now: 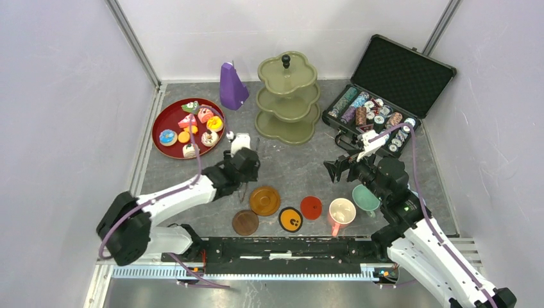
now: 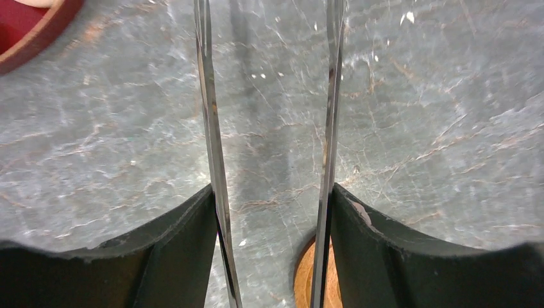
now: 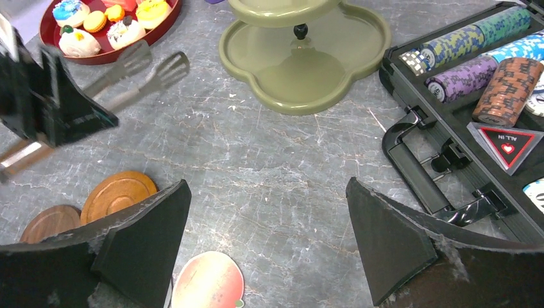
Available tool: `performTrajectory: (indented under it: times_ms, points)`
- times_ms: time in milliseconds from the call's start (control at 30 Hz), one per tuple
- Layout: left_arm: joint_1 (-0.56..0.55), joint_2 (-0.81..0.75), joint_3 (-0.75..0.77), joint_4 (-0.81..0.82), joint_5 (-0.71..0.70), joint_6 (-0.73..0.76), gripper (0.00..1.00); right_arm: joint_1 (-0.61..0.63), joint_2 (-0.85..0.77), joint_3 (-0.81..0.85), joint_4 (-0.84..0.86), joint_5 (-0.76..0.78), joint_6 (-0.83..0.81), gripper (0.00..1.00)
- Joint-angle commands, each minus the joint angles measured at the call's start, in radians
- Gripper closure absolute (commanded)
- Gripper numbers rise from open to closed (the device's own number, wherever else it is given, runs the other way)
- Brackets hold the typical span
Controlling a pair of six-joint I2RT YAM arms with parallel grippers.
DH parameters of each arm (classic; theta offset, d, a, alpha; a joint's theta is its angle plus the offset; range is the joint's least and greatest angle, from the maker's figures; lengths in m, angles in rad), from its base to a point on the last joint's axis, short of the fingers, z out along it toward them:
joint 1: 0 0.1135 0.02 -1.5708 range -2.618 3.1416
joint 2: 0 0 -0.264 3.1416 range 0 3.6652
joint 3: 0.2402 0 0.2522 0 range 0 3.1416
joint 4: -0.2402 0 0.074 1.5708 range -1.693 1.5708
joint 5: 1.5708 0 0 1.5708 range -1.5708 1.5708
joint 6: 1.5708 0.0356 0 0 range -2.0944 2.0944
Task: Serve the afternoon tea
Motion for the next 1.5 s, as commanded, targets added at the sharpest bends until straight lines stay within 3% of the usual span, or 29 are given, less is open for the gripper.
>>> performTrajectory:
  times_ms: [0, 67, 233, 500, 1000, 1467]
  points:
    - [0.153, -0.119, 0.143, -0.323, 0.216, 0.035, 0.33, -0.004, -0.010, -0.004, 0.043, 0.026, -0.019, 0.01]
    - [0.249, -0.147, 0.226, -0.436, 0.318, 0.101, 0.33, -0.003, -0.005, 0.002, 0.040, 0.024, -0.029, 0.01]
    - [0.395, -0.103, 0.466, -0.673, 0.405, 0.241, 0.32, -0.003, -0.004, 0.014, 0.036, 0.020, -0.040, 0.02]
    - [0.613, 0.034, 0.623, -0.661, 0.507, 0.345, 0.32, -0.003, -0.003, 0.018, 0.038, 0.000, -0.043, 0.02]
    - [0.697, 0.211, 0.734, -0.579, 0.477, 0.387, 0.32, -0.003, -0.019, 0.023, 0.021, 0.009, -0.051, 0.02]
    - [0.707, 0.343, 0.773, -0.514, 0.477, 0.387, 0.34, -0.003, -0.019, 0.031, 0.005, 0.022, -0.058, 0.02]
